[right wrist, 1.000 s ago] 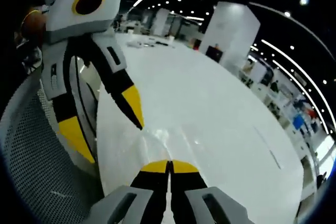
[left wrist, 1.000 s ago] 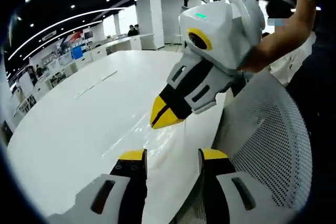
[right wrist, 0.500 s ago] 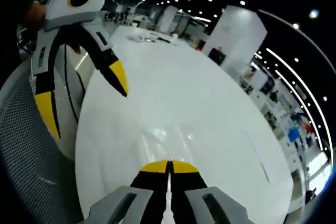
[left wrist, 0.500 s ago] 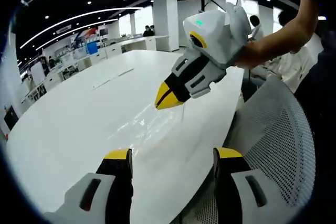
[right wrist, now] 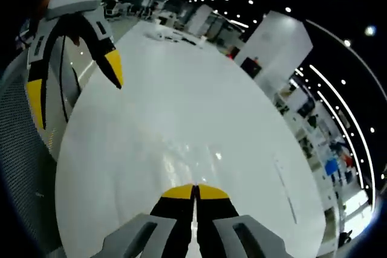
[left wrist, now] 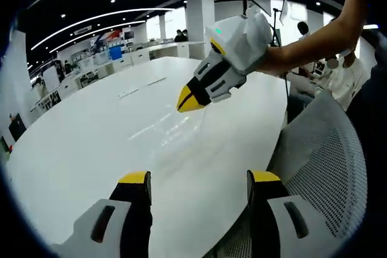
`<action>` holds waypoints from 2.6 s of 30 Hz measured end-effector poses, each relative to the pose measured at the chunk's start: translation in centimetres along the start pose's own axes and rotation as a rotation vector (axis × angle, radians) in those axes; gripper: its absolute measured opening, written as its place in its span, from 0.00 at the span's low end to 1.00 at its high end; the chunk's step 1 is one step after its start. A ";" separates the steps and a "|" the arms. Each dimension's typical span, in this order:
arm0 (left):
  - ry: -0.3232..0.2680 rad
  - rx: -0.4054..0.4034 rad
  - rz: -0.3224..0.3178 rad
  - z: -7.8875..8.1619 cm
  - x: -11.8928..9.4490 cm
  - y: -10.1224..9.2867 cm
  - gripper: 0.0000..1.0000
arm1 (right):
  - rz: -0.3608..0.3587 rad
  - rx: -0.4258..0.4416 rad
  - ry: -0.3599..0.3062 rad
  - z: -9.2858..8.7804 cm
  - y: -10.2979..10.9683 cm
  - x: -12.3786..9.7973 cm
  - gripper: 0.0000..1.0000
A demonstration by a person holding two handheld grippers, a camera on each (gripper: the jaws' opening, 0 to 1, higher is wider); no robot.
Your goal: Open the resealable bag by pulling the two sides of the seal apart until the entire bag opening is separated and visibly accessible.
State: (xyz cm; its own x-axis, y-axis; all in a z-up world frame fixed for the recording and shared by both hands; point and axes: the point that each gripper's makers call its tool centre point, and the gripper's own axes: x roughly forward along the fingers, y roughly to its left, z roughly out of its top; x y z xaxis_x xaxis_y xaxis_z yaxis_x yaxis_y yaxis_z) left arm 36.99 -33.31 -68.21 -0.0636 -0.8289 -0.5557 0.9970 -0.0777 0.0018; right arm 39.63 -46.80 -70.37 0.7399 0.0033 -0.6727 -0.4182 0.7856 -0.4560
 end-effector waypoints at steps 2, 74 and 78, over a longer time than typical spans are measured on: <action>0.011 -0.006 0.001 -0.3 0.1 0.1 0.63 | 0.004 0.007 0.004 -0.1 -0.3 0.4 0.00; -0.029 -0.020 0.110 -0.2 -2.1 3.4 0.70 | -0.171 0.707 -0.200 -0.9 2.3 -5.9 0.37; -0.025 -0.013 0.114 -0.3 -2.2 3.4 0.72 | -0.185 0.735 -0.210 -1.2 2.4 -6.7 0.42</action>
State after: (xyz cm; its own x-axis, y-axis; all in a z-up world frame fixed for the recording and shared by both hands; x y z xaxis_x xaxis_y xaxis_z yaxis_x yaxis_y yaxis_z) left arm 40.51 -31.59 -67.20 0.0494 -0.8456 -0.5316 0.9983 0.0251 0.0527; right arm 33.04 -45.65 -67.69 0.8780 -0.1083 -0.4662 0.1234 0.9924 0.0020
